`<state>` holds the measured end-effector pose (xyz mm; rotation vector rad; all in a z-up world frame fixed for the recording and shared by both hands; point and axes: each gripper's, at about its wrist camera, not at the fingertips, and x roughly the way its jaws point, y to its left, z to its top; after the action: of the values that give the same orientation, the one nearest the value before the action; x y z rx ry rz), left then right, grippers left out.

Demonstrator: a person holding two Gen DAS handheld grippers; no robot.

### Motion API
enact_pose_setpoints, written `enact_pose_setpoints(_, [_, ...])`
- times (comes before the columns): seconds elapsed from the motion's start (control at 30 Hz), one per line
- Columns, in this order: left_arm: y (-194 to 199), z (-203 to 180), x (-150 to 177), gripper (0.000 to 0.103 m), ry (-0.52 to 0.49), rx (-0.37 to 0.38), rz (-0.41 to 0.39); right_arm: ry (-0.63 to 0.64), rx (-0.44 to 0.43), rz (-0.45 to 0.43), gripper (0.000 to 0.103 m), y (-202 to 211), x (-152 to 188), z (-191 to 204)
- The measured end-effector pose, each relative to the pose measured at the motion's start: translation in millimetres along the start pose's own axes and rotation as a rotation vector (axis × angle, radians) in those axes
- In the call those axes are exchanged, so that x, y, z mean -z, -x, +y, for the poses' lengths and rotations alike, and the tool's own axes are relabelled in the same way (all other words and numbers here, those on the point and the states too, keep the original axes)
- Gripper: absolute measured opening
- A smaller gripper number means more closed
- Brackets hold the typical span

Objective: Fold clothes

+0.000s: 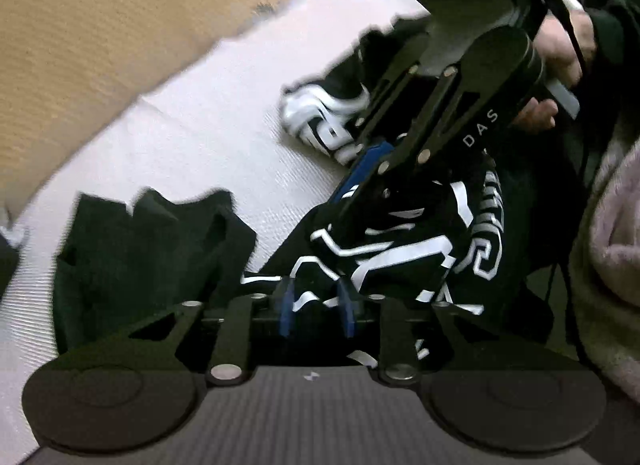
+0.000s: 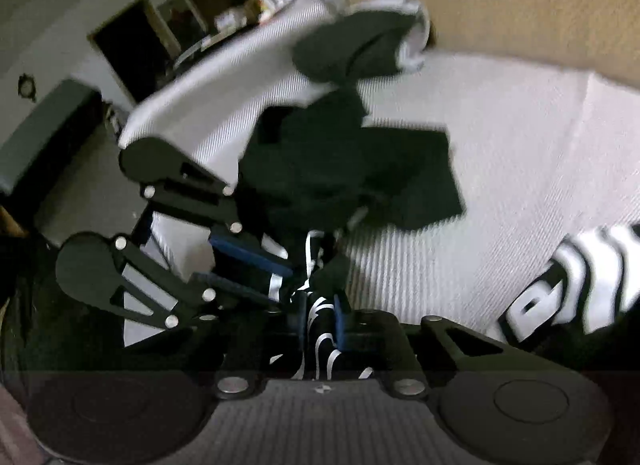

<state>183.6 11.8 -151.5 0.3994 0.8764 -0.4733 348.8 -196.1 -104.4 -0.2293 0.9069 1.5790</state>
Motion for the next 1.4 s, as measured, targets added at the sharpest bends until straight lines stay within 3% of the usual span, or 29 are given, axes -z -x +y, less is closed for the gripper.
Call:
enact_pose_setpoints(0.17, [27.2,25.9,-4.0,0.052,0.11,-0.031,-0.089,-0.009,0.003,-0.104,0.012,26.6,-15.3,-0.2])
enact_pose_setpoints(0.2, [32.0,31.8,-4.0,0.055,0.137,-0.034,-0.104,-0.015,-0.004,-0.134,0.008,32.7,-19.3,0.5])
enact_pose_setpoints(0.33, [39.0,52.3,1.9,0.057,0.24,-0.069,-0.131,-0.044,-0.03,-0.282,0.0,69.3,-37.6,1.8])
enact_pose_setpoints(0.43, [32.9,61.5,9.5,0.057,0.294,-0.083,-0.109,0.007,0.027,-0.226,0.0,69.5,-43.3,5.6])
enact_pose_setpoints(0.57, [32.9,60.7,10.7,0.057,0.33,-0.09,-0.138,0.073,0.092,-0.161,0.003,64.5,-34.3,11.0])
enact_pose_setpoints(0.63, [32.7,57.2,5.7,0.06,0.313,-0.082,-0.147,0.087,0.12,-0.157,0.018,61.0,-21.8,13.6])
enact_pose_setpoints(0.77, [22.9,50.3,-7.8,0.065,0.191,-0.127,-0.105,0.079,0.091,-0.157,0.027,55.9,0.9,17.2])
enact_pose_setpoints(0.83, [4.4,38.2,-16.4,0.067,0.074,-0.221,-0.024,0.057,0.095,-0.18,0.038,55.2,10.3,19.0])
enact_pose_setpoints(0.9, [-20.7,22.5,-20.0,0.058,-0.079,-0.347,0.066,0.039,0.093,-0.188,0.041,52.2,18.2,19.5])
enact_pose_setpoints(0.93, [-28.8,17.5,-20.0,0.053,-0.123,-0.375,0.089,0.031,0.091,-0.185,0.041,49.8,21.5,19.1])
enact_pose_setpoints(1.0, [-34.6,15.7,-19.2,0.02,-0.14,-0.395,0.098,0.036,0.099,-0.176,0.041,46.3,27.0,20.0])
enact_pose_setpoints(1.1, [-19.5,28.2,-15.3,0.016,-0.067,-0.465,0.049,0.073,0.109,-0.184,0.043,45.8,36.3,23.1])
enact_pose_setpoints(1.23, [27.5,61.2,-0.1,0.015,0.102,-0.555,-0.016,0.043,0.075,-0.201,0.044,44.5,46.4,13.3])
enact_pose_setpoints(1.4, [88.6,104.5,36.2,0.015,0.333,-0.657,-0.031,0.002,0.032,-0.247,0.044,49.6,58.7,2.4])
